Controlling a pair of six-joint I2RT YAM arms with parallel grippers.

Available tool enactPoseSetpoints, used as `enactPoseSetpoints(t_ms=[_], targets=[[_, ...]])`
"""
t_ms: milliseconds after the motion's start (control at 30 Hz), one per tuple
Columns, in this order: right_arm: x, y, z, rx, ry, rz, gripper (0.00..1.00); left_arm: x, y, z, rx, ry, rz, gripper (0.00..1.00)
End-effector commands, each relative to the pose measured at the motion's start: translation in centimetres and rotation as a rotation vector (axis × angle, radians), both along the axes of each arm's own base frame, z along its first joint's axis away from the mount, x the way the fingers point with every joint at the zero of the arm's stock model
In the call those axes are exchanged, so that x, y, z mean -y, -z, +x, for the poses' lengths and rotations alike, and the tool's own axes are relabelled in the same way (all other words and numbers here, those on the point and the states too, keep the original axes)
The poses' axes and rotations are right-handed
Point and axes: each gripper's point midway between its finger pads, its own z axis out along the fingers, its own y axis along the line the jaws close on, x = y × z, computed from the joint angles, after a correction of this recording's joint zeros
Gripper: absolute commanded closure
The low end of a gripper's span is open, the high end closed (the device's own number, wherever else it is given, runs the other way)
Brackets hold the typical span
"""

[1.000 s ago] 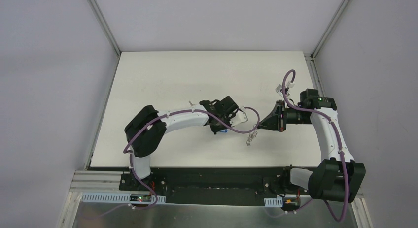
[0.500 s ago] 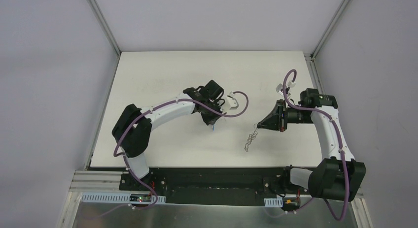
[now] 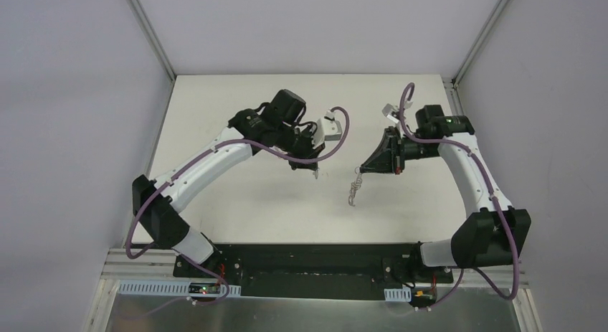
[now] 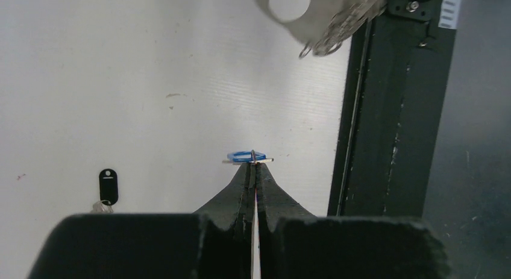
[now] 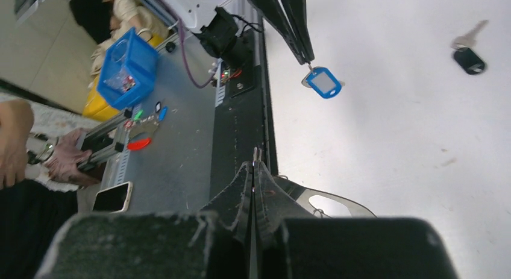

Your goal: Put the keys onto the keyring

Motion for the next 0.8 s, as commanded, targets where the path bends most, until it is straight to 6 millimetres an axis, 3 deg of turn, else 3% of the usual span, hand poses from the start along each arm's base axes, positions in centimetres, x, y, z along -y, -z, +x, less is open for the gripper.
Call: enactPoseSetpoints(t_ms=[0,100,200,267,767], targets=[[-3.0,-1.8,0.7,0.038,-0.1,0.063,1.0,-0.3,-6.5,-2.8,0.022,0.105,-0.128,1.0],[-4.7,-1.2,1.5,0.064,-0.104,0.024,1.0,0.0,-8.4,-3.2,0.015,0.111,-0.169,1.0],[-6.4,-2.1,2.1,0.109,-0.041,0.055,1.0,0.2,-9.0,-3.8,-0.006,0.136,-0.193,1.0],[-7.0,-2.8,1.9,0.067,-0.062,0.077,1.0,0.1,-8.9,-4.1,-0.004,0.147,-0.194,1.0],[-9.6,-2.6,-0.4,-0.056,-0.215,0.098,1.0,-0.1,-8.3,-3.5,0.069,0.156,-0.201,1.0]])
